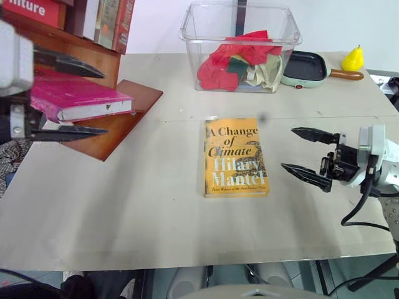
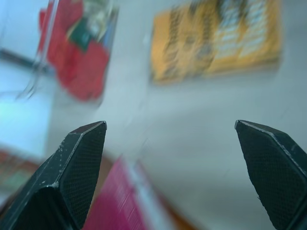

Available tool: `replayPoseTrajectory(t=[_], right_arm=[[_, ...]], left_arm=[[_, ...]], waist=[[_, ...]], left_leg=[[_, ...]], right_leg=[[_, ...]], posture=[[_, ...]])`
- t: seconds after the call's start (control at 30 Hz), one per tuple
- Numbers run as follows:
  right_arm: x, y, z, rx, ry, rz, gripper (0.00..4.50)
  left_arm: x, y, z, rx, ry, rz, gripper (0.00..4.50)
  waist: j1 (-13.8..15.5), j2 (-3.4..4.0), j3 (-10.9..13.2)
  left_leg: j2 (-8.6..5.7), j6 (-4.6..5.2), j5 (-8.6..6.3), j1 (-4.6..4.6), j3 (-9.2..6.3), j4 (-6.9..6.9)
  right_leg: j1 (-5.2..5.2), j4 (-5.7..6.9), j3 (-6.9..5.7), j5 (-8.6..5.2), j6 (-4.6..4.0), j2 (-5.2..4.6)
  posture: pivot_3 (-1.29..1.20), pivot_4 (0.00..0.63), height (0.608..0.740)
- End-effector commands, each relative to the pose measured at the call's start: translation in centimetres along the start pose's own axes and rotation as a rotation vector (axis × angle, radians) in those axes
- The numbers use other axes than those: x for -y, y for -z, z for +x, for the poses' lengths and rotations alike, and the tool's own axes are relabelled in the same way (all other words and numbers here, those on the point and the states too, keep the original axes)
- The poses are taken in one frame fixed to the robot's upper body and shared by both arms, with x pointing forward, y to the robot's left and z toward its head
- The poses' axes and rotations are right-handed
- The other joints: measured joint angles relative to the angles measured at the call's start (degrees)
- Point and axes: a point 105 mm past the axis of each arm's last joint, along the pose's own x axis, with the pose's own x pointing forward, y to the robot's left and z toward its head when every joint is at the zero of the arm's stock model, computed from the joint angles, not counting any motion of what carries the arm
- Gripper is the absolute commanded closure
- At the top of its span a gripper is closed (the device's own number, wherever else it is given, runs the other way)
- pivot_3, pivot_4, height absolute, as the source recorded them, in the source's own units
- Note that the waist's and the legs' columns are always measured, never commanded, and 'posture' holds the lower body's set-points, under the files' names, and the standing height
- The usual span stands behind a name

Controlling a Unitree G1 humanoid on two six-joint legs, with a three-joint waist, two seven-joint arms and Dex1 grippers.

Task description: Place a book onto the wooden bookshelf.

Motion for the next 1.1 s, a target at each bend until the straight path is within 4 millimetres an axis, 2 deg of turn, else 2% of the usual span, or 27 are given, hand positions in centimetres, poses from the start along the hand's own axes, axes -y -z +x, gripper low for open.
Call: replayPoseTrajectory(t=[0.03,0.13,0.27,0.4,0.5,0.57,0.67,0.87,1.0,1.1], right_arm=[[0.2,-1.6,-0.7,0.019,0.015,-0.054,0.00],[0.0,-1.9,-1.0,0.012,0.028,-0.059,0.00],[-0.4,-2.7,-0.8,0.030,0.034,-0.061,0.00],[-1.2,-4.6,0.1,0.123,0.031,-0.047,0.00],[-1.7,-5.4,0.7,0.159,0.031,-0.037,0.00],[-2.2,-5.9,1.2,0.178,0.025,-0.032,0.00],[-2.8,-6.6,1.6,0.205,0.020,-0.022,0.00],[-3.6,-7.5,2.4,0.227,0.027,-0.023,0.00],[-3.8,-7.5,2.0,0.209,0.058,-0.022,0.00],[-3.7,-7.6,1.6,0.197,0.076,-0.026,0.00]], left_arm=[[1.5,1.2,1.6,0.069,-0.037,-0.140,0.08],[3.4,3.2,4.6,0.171,-0.123,-0.249,0.08],[5.7,4.1,7.6,0.364,-0.178,-0.454,0.08],[8.7,7.4,10.6,0.350,-0.200,-0.597,0.08],[9.5,8.8,11.8,0.332,-0.230,-0.612,0.08],[9.0,9.3,12.3,0.353,-0.285,-0.630,0.08],[8.6,9.5,12.7,0.375,-0.309,-0.611,0.08],[7.2,8.4,14.2,0.470,-0.422,-0.596,0.08],[8.3,7.7,14.8,0.523,-0.335,-0.645,0.08],[9.3,8.1,14.6,0.502,-0.286,-0.679,0.08]], waist=[[-0.04,0.49,-0.03],[0.06,0.59,0.00],[0.51,0.27,0.04],[1.30,0.28,-0.06],[1.97,0.19,-0.04],[2.70,0.21,-0.06],[3.20,0.18,-0.10],[3.05,0.18,-0.11],[2.93,0.17,-0.11],[2.86,0.18,-0.11]], left_leg=[[0.00,0.00,0.00,0.07,0.04,-0.07],[0.03,-0.02,0.01,0.24,0.11,-0.18],[0.22,-0.25,0.03,0.14,0.11,-0.06],[0.22,-0.38,0.00,0.18,0.22,-0.03],[0.25,-0.22,-0.10,0.15,0.20,-0.06],[0.25,-0.21,-0.11,0.11,0.11,-0.05],[0.24,-0.18,-0.13,0.11,0.11,-0.01],[0.23,-0.24,-0.09,0.09,0.13,-0.02],[0.24,-0.30,-0.05,0.06,0.12,-0.02],[0.25,-0.25,-0.09,0.06,0.13,-0.05]], right_leg=[[0.03,-0.01,0.07,0.00,0.00,0.00],[0.08,0.03,0.18,0.01,-0.02,0.00],[0.07,-0.06,0.20,0.07,-0.11,-0.01],[0.07,-0.10,0.34,0.08,-0.12,-0.10],[0.07,-0.11,0.33,0.08,-0.13,-0.09],[0.07,-0.12,0.27,0.11,-0.19,-0.10],[0.09,-0.13,0.14,0.11,-0.19,-0.10],[0.08,-0.19,0.15,0.11,-0.19,-0.10],[0.07,-0.25,0.16,0.11,-0.18,-0.07],[0.06,-0.25,0.18,0.11,-0.18,-0.03]], posture=[[0.00,0.150,0.740],[0.00,0.150,0.740],[0.00,0.150,0.740],[0.00,0.150,0.740],[0.00,0.150,0.740],[0.00,0.150,0.740],[0.00,0.150,0.740],[0.00,0.150,0.740],[0.00,0.150,0.740],[0.00,0.150,0.740]])
